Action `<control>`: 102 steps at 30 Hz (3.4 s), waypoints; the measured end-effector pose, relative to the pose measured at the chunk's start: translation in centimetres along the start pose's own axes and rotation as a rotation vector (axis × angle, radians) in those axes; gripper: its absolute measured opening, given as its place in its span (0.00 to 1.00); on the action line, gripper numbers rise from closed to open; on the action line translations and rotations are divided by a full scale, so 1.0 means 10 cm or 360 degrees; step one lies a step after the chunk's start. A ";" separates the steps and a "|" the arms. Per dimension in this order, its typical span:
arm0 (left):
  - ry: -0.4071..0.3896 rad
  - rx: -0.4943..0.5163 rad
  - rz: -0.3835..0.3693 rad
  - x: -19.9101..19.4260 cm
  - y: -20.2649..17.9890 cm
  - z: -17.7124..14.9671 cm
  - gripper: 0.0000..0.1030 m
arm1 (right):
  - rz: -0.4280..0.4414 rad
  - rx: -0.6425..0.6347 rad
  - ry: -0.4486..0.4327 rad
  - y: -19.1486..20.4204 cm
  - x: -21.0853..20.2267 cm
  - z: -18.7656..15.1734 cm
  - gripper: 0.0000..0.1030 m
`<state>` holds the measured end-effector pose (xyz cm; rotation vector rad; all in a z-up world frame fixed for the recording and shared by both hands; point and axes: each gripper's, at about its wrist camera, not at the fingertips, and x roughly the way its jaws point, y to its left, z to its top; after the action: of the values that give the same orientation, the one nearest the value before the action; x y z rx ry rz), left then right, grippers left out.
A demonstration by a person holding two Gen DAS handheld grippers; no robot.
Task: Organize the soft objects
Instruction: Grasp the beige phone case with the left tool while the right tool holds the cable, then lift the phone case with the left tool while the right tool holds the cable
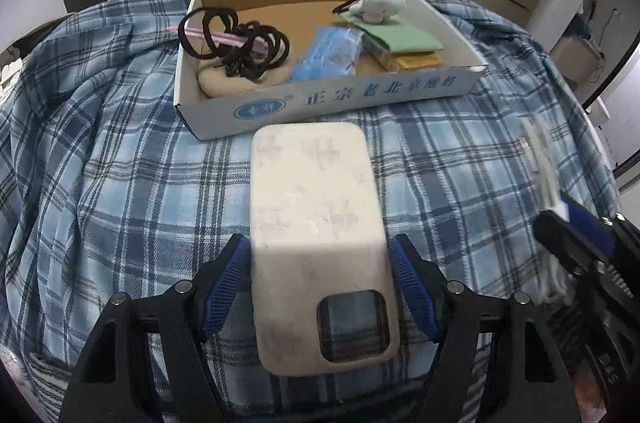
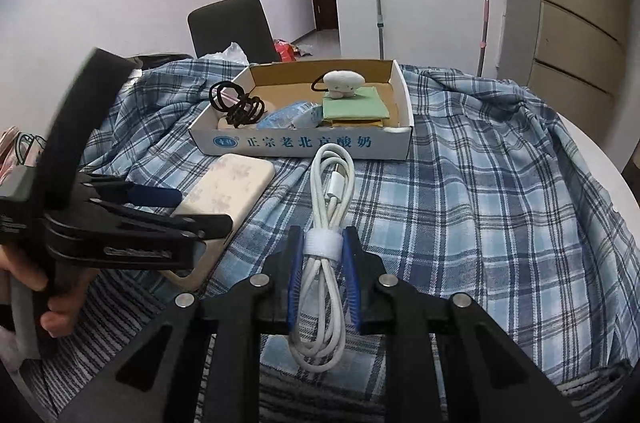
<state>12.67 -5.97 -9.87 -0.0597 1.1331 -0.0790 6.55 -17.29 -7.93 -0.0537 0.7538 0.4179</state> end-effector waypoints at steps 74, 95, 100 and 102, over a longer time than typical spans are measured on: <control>-0.0661 -0.0008 -0.0122 -0.45 0.05 -0.10 0.71 | 0.0003 0.0024 -0.0068 -0.02 -0.10 -0.01 0.18; -0.0066 0.0242 -0.0092 0.15 -0.39 -0.05 0.84 | -0.0044 0.0073 -0.0084 -0.08 -0.12 -0.02 0.18; -0.0111 0.0265 -0.0052 0.15 -0.39 -0.07 0.73 | -0.0036 0.0093 -0.0078 -0.10 -0.11 -0.01 0.18; -0.0120 0.0256 -0.0076 0.13 -0.36 -0.07 0.73 | -0.0035 0.0097 -0.0076 -0.11 -0.11 -0.01 0.18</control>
<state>12.46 -9.65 -11.05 0.0529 1.0465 -0.2084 6.18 -18.73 -7.42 0.0047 0.7181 0.3740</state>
